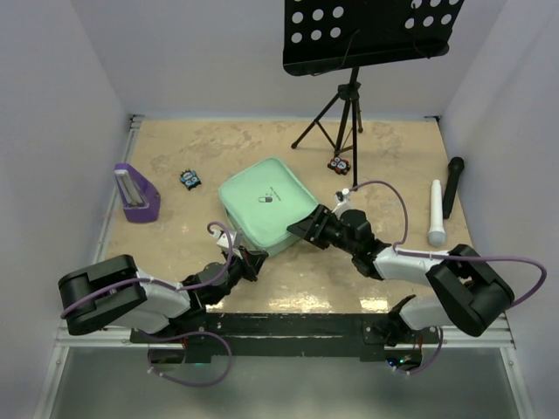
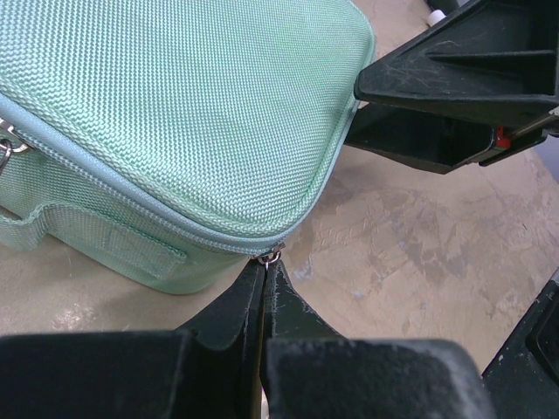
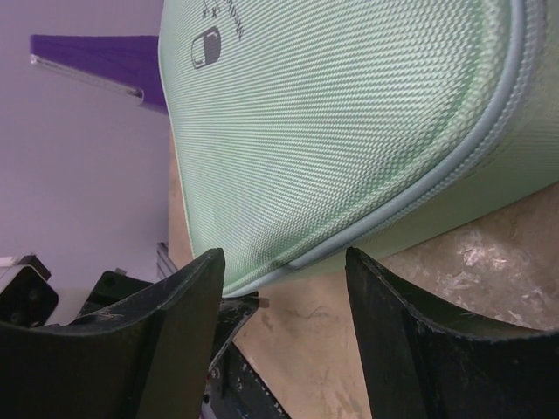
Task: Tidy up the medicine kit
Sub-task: Zip the medicine box at the center of the board.
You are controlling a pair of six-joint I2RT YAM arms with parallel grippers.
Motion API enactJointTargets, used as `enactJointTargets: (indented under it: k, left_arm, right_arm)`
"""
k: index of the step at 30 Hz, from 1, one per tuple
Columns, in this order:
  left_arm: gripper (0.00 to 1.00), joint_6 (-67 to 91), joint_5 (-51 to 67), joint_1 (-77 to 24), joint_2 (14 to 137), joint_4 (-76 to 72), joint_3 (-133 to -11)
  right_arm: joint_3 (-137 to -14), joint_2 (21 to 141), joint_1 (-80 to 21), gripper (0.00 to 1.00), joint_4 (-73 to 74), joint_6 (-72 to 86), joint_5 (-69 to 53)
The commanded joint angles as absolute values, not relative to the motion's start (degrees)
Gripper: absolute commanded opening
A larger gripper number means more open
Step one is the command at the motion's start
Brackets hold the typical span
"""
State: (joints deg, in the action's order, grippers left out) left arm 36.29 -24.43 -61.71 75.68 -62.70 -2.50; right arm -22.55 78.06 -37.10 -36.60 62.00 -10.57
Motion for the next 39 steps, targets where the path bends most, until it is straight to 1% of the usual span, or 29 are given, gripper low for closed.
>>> enactJointTargets:
  k: [1,4,10,11,12,27,39]
  left_arm:
    - [0.0,34.8,-20.9,-62.0,76.3,-62.3,0.4]
    - [0.0,34.7,-20.7,-62.0,76.0,-62.2,0.4]
    - [0.0,34.9,-20.5,-62.0,75.0,-61.6,0.6]
    - [0.0,35.0,-20.5,-62.0,74.7,-61.4,0.8]
    - [0.0,35.2,-20.7,-62.0,74.3,-61.2,0.9]
    - [0.0,37.7,-22.3,-62.0,69.1,-57.1,3.7]
    - [0.0,43.9,-28.5,-62.0,62.8,-48.0,5.8]
  right_arm:
    - [-23.8,79.6,-35.3,0.6,-37.9,62.7,-9.5]
    - [-24.1,81.6,-34.5,0.51,-39.7,63.5,-10.9]
    - [-24.9,83.6,-32.5,0.1,-40.5,63.1,-12.1]
    - [-25.0,83.6,-32.3,0.04,-40.2,62.8,-12.2]
    - [-25.2,83.6,-31.9,0.0,-39.8,62.8,-12.1]
    - [-24.6,79.5,-28.6,0.0,-36.7,62.2,-9.1]
    - [-24.3,76.5,-26.2,0.0,-33.9,59.8,-7.5]
